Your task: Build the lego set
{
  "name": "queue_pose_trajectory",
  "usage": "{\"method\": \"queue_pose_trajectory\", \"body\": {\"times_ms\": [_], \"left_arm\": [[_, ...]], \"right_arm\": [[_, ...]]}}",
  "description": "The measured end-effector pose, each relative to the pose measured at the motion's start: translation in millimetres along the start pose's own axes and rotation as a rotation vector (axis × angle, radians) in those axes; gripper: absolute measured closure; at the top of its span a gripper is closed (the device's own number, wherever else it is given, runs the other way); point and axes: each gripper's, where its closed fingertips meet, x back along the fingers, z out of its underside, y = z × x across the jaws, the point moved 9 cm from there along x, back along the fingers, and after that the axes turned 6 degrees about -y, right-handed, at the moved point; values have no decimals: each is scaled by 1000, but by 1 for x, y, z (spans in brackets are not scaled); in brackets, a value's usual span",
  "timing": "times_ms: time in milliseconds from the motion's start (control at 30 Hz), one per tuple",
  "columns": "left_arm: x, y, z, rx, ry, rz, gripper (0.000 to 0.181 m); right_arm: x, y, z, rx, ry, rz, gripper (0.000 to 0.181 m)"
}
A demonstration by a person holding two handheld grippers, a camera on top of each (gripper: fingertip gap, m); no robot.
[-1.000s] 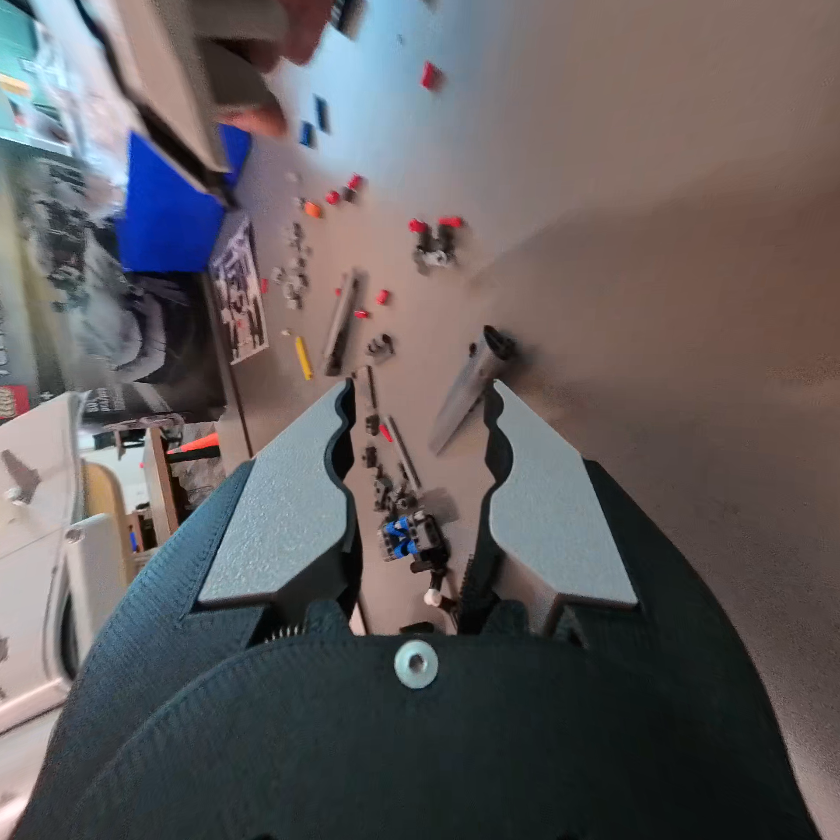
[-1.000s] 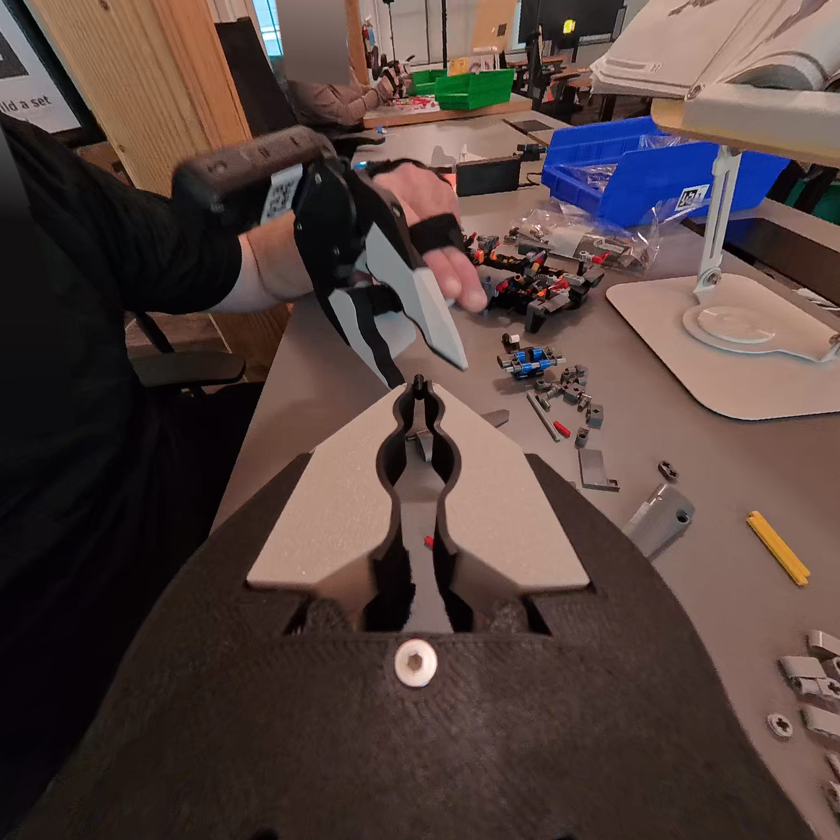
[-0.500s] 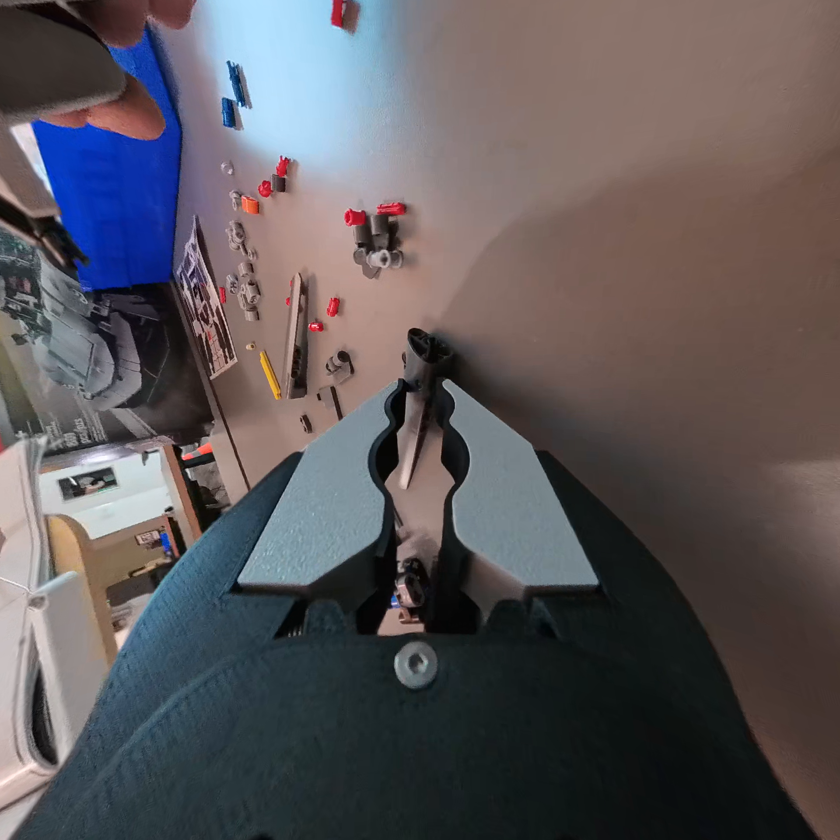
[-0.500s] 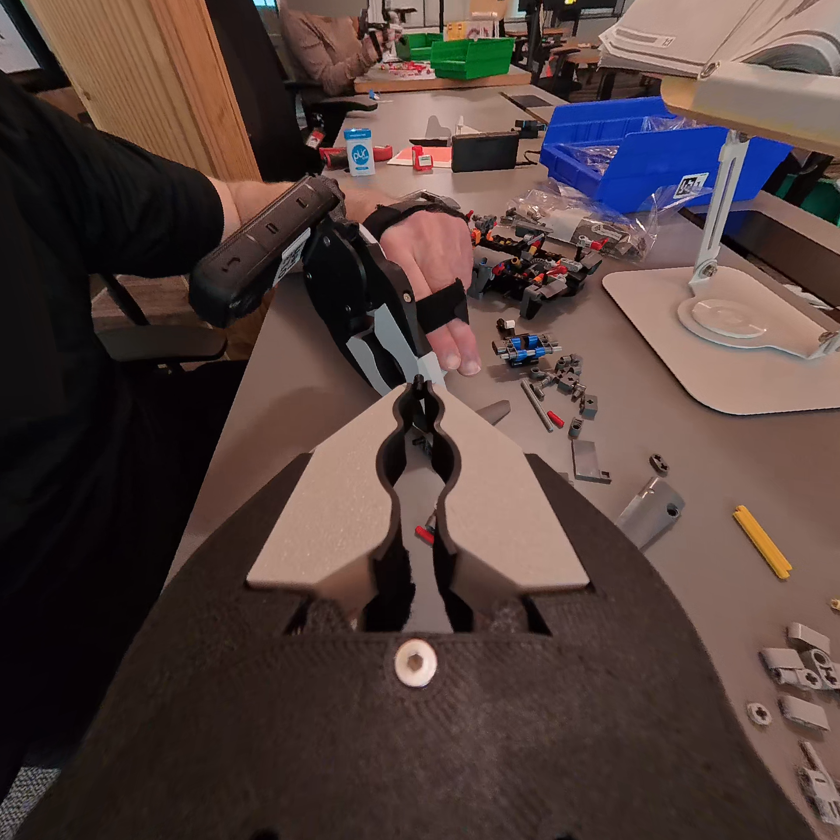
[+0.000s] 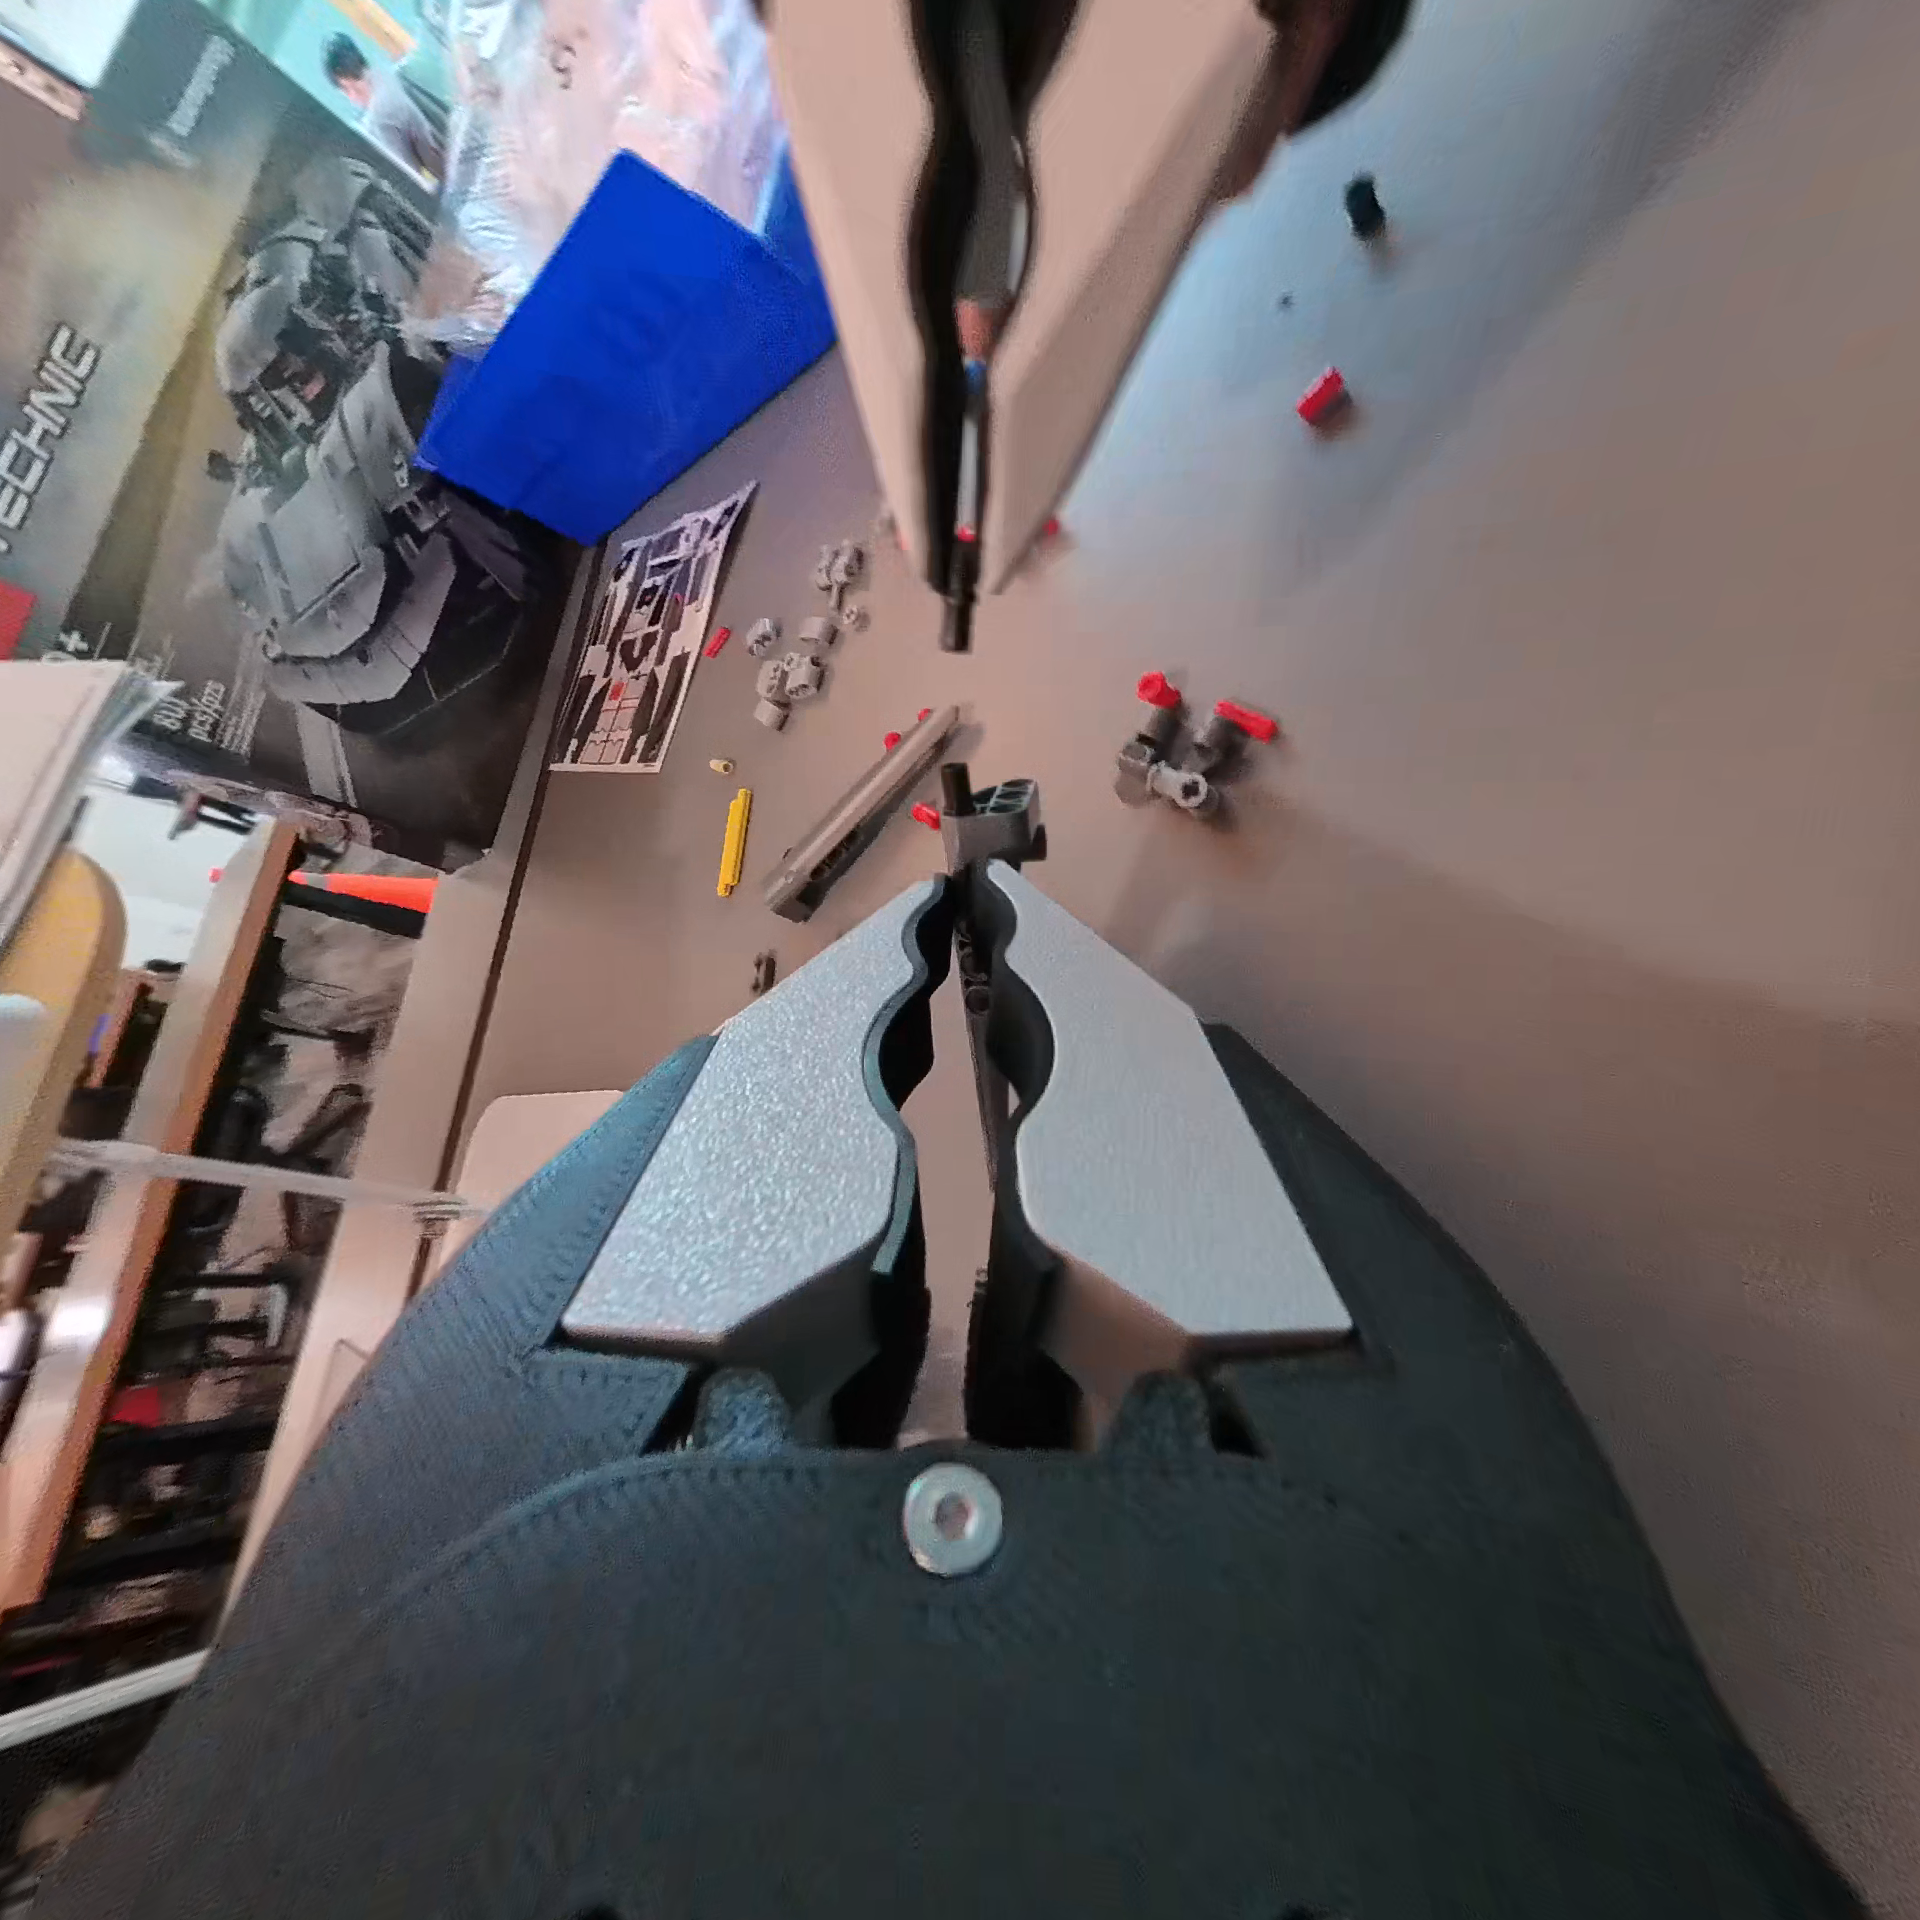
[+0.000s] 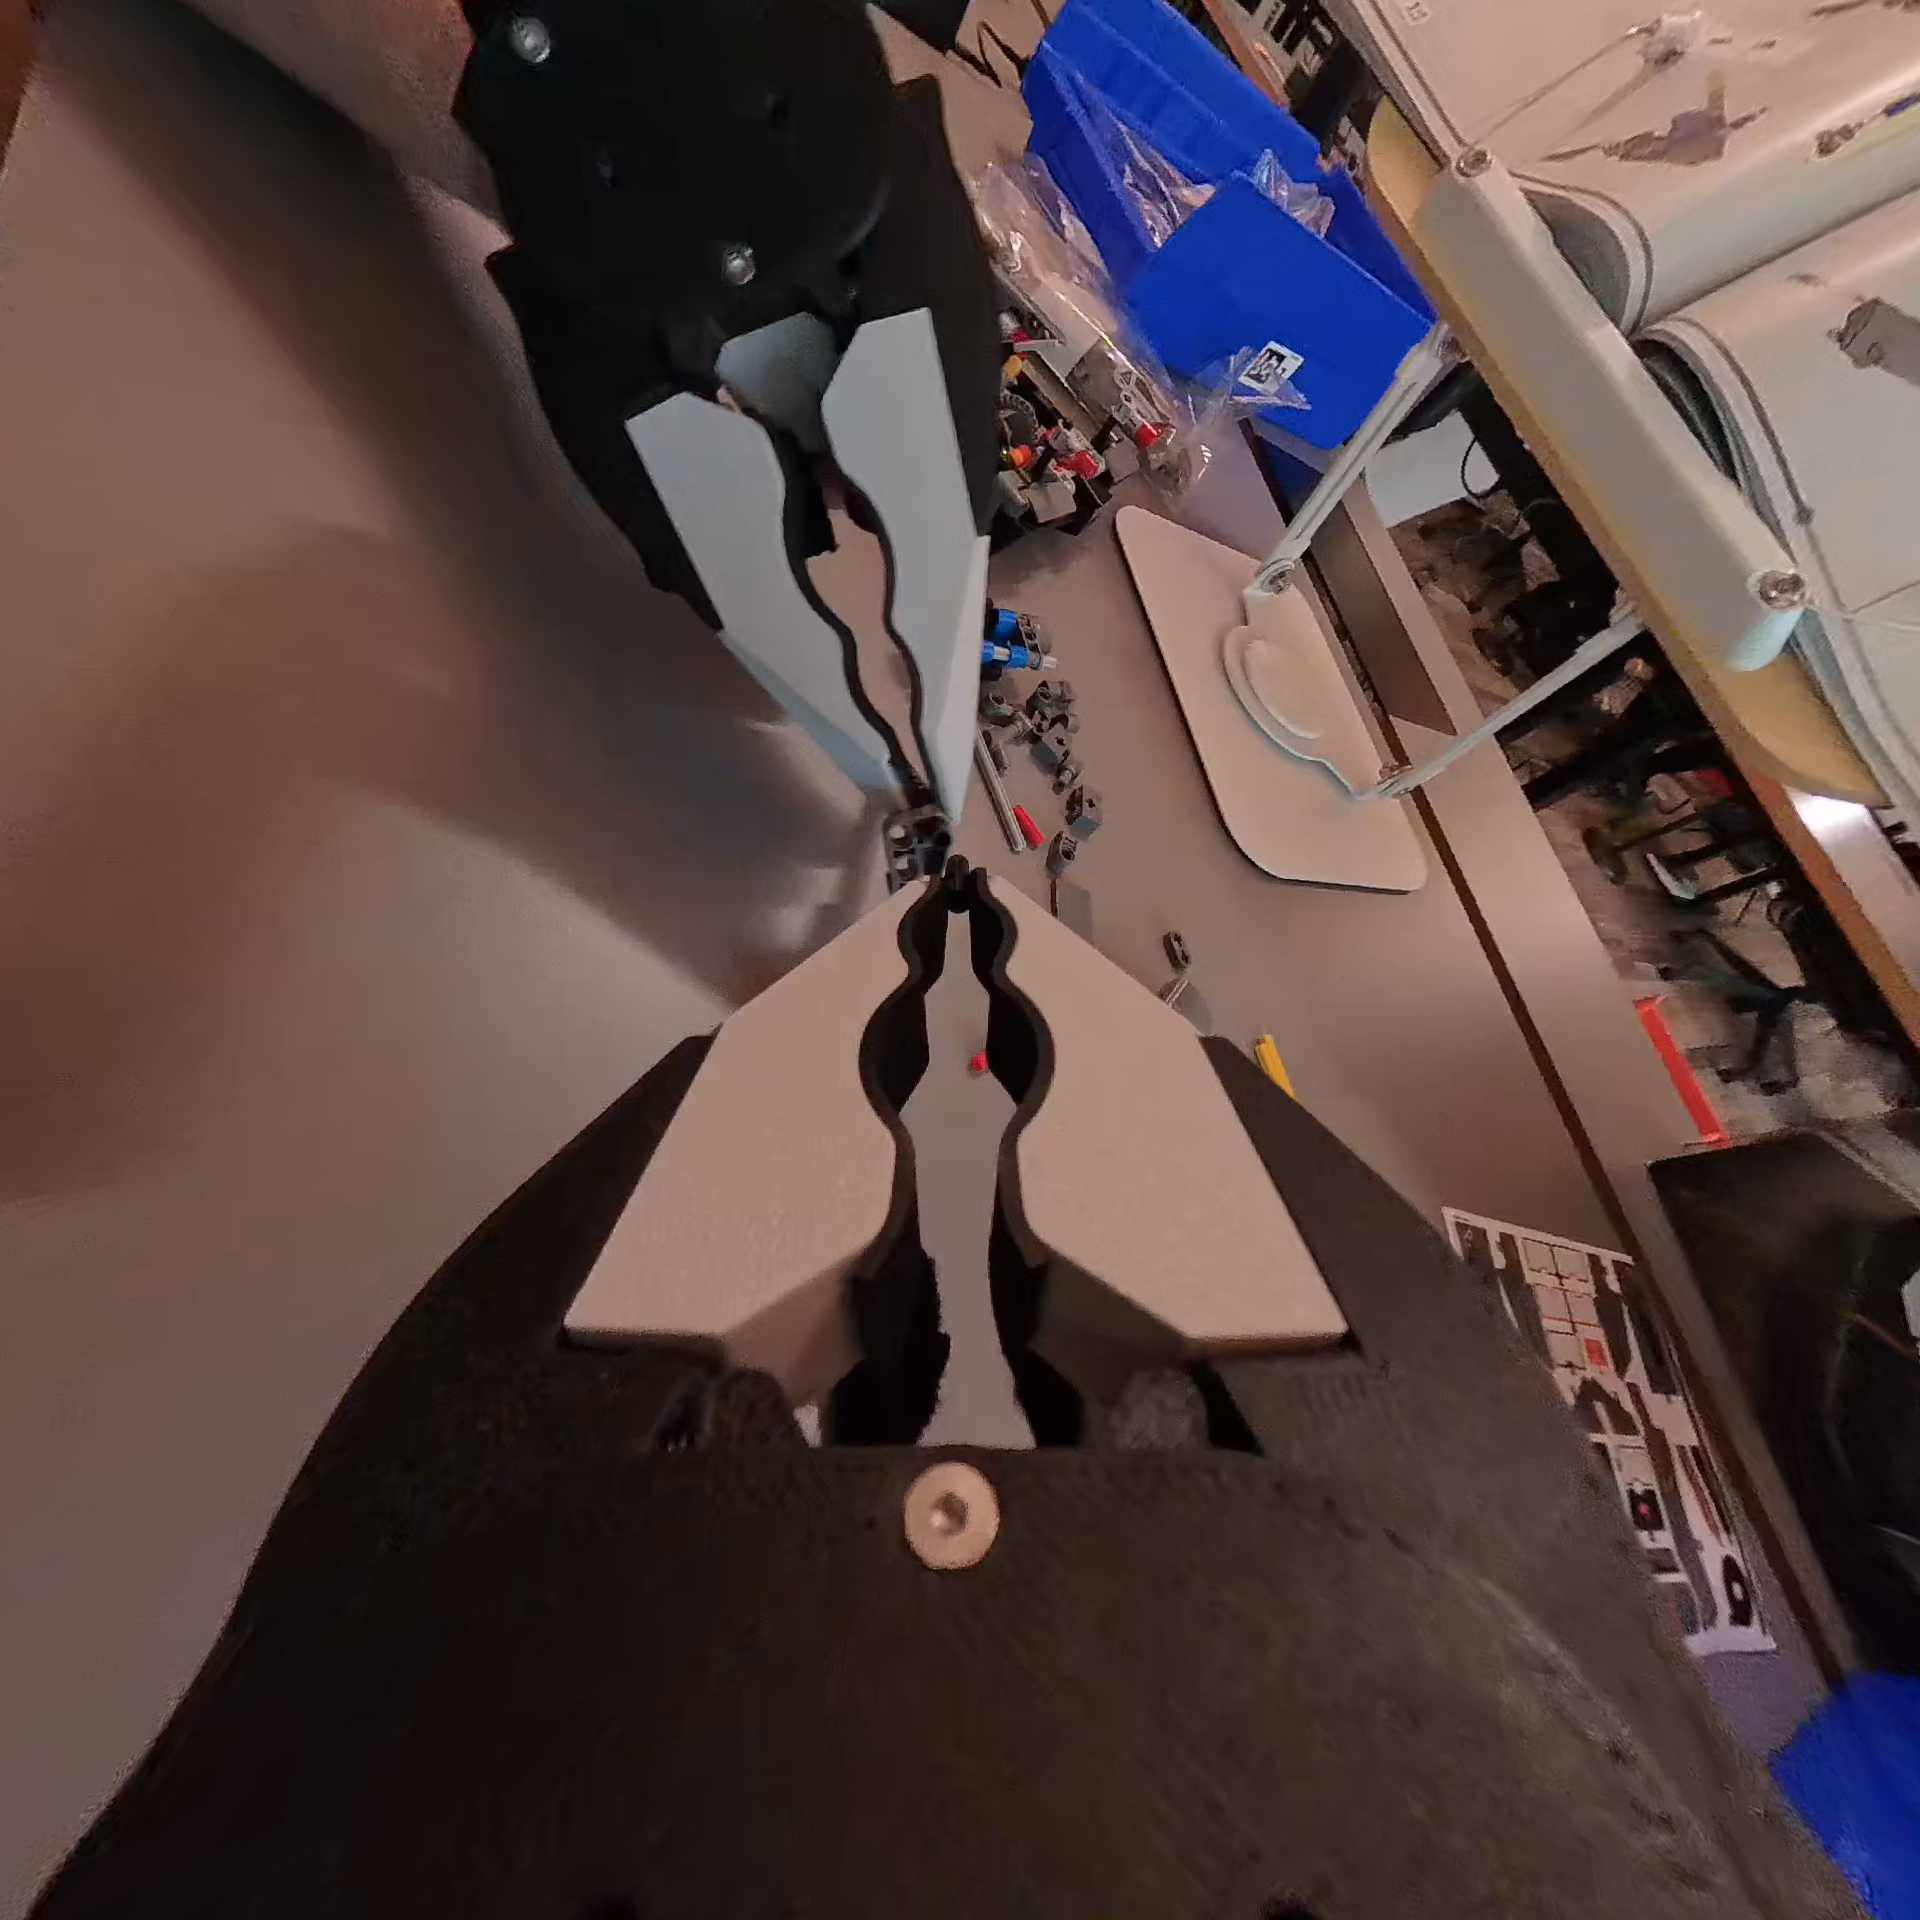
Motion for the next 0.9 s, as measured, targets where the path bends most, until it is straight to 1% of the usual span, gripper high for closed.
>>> {"method": "queue_pose_trajectory", "body": {"times_ms": [100, 267, 500, 900], "left_arm": [[2, 3, -1, 90, -42, 12, 181], [0, 7, 0, 219, -68, 40, 181], [-2, 5, 2, 257, -87, 59, 181], [-1, 4, 5, 310, -138, 91, 181]], "right_arm": [[-3, 1, 4, 10, 23, -3, 179], [-5, 1, 7, -10, 31, -22, 179], [-11, 1, 15, -62, 57, -71, 180], [-11, -5, 18, -187, 0, -146, 180]]}}
